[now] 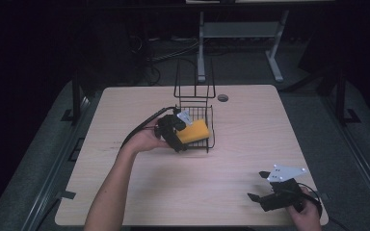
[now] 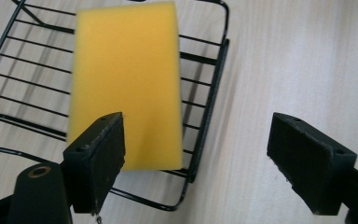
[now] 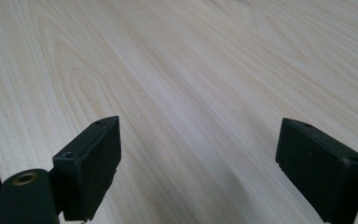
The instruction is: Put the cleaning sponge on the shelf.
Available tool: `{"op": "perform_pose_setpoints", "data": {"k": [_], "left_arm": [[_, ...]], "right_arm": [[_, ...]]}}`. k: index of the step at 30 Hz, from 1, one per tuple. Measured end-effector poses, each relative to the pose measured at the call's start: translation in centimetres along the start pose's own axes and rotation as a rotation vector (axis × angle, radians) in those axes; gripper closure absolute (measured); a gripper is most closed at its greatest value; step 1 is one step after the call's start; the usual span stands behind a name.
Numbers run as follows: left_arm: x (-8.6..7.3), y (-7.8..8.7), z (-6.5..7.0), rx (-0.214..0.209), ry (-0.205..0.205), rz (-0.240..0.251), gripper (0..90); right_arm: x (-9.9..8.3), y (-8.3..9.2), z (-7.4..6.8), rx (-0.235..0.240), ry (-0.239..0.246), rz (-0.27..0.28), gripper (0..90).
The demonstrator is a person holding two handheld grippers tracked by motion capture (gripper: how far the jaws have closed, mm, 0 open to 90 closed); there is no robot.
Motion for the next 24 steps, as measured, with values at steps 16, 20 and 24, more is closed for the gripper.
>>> {"op": "perform_pose_setpoints", "data": {"k": [16,20,24], "left_arm": [[0.0,0.1,2.4,0.005,-0.021,-0.010,18.8],[0.4,0.3,2.8,0.000,-0.038,-0.006,18.8],[0.7,0.4,3.2,0.004,-0.044,0.010,18.8]], "right_arm": [[0.0,-0.1,-0.1,0.000,0.002,-0.004,13.8],[0.0,-0.1,-0.1,-0.003,0.005,-0.006,13.8],[-0.1,-0.1,0.0,-0.003,0.004,-0.006,13.8]]}}
Point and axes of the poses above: each handheld gripper's, and its own axes: y roughly backward along the jaws, x roughly out of its top, z roughly to its right, the point moved 9 cm from there along -y, roughly forward along the jaws, and after that the axes turned 15 degrees about -y, right-handed, at the moved point
